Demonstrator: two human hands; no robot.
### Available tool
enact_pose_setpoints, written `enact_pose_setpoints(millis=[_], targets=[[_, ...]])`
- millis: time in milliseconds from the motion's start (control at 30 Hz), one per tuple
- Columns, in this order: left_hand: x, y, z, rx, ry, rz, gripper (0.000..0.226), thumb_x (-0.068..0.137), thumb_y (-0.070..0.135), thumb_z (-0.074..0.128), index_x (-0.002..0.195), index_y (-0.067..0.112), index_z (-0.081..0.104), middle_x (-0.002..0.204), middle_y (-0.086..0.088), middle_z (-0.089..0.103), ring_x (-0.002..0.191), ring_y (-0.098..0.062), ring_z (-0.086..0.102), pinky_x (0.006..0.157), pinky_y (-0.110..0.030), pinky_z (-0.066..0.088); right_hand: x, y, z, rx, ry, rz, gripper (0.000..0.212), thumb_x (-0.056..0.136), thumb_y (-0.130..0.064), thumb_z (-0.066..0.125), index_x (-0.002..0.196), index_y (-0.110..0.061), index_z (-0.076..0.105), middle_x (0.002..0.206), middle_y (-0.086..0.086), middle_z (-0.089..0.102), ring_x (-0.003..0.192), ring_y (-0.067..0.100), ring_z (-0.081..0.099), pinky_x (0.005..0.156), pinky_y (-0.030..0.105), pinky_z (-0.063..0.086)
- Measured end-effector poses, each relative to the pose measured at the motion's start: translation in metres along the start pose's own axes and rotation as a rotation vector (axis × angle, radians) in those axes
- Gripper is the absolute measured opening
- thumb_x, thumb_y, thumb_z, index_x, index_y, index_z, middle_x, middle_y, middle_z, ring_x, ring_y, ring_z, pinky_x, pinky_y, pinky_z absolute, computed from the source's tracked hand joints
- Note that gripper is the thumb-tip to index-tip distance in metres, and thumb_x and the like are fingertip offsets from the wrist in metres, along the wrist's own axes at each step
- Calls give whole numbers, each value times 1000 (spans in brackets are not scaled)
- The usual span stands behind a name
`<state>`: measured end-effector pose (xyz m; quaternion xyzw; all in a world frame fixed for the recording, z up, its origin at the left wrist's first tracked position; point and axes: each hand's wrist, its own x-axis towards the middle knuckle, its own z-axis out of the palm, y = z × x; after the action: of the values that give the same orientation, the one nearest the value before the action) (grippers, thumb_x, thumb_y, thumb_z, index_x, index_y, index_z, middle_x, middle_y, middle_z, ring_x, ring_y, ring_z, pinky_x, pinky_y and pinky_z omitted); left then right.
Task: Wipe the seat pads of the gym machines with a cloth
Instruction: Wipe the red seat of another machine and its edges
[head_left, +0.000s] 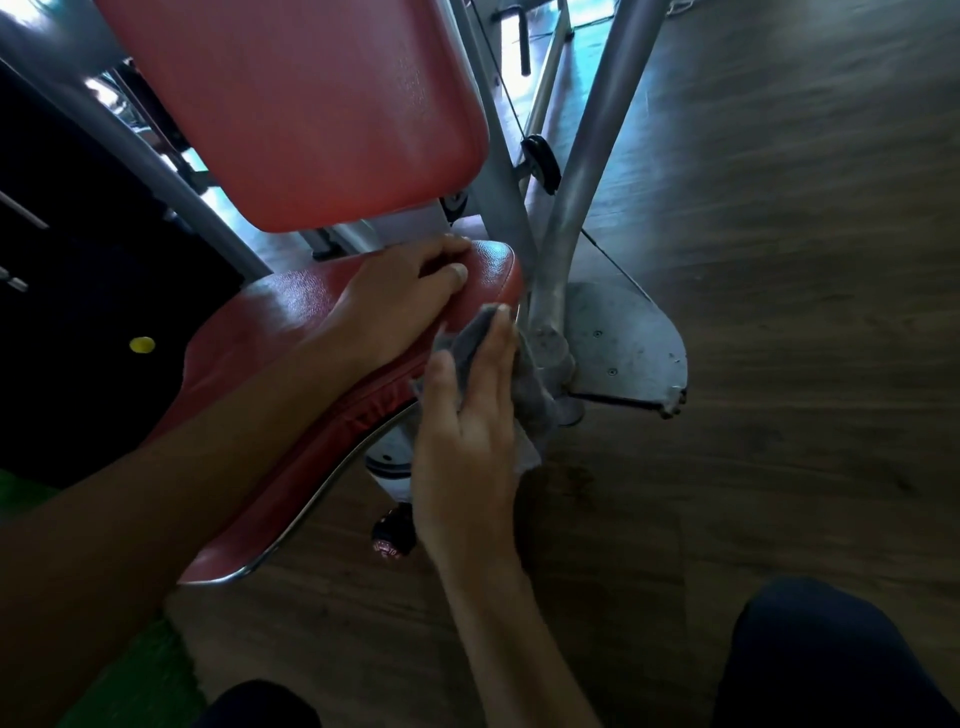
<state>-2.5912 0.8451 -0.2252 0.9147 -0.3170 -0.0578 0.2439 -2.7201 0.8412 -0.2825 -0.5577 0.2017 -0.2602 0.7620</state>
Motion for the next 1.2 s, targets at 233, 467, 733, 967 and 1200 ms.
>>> enact_pose_setpoints(millis=[233,467,733,967,1200], targets=[[0,3,0,-3,-3,-3,42,88,37,51,130,35,59,127,10,64,116,-5,57,106,-29,41,-10,-4,0,-48,-28,-1,60,104,-47,31,156,-40,2,162,-26,1,143,-16,-1,118,14,6],[2,3,1,18,18,7,34,97,25,52,130,32,59,121,11,64,109,-6,58,103,-27,41,11,0,-6,-47,28,-43,58,104,-48,29,157,-33,11,160,-24,13,147,-7,9,116,14,10],[3,3,2,70,7,9,35,99,26,50,133,31,57,131,9,61,119,-6,54,104,-24,37,21,1,-6,-32,73,-41,56,106,-41,33,157,-26,15,161,-18,17,146,-5,12,114,9,10],[2,3,2,47,22,-9,35,98,27,50,132,33,57,127,7,63,113,-9,58,104,-30,42,16,3,-1,17,-25,1,65,104,-47,34,156,-40,-4,161,-27,-6,138,-19,-6,104,8,2],[-1,7,0,78,13,-3,37,99,27,49,135,32,54,135,6,59,120,-9,53,104,-26,38,3,6,-5,84,-33,20,62,104,-49,34,156,-41,2,161,-28,-2,139,-18,-3,111,15,5]])
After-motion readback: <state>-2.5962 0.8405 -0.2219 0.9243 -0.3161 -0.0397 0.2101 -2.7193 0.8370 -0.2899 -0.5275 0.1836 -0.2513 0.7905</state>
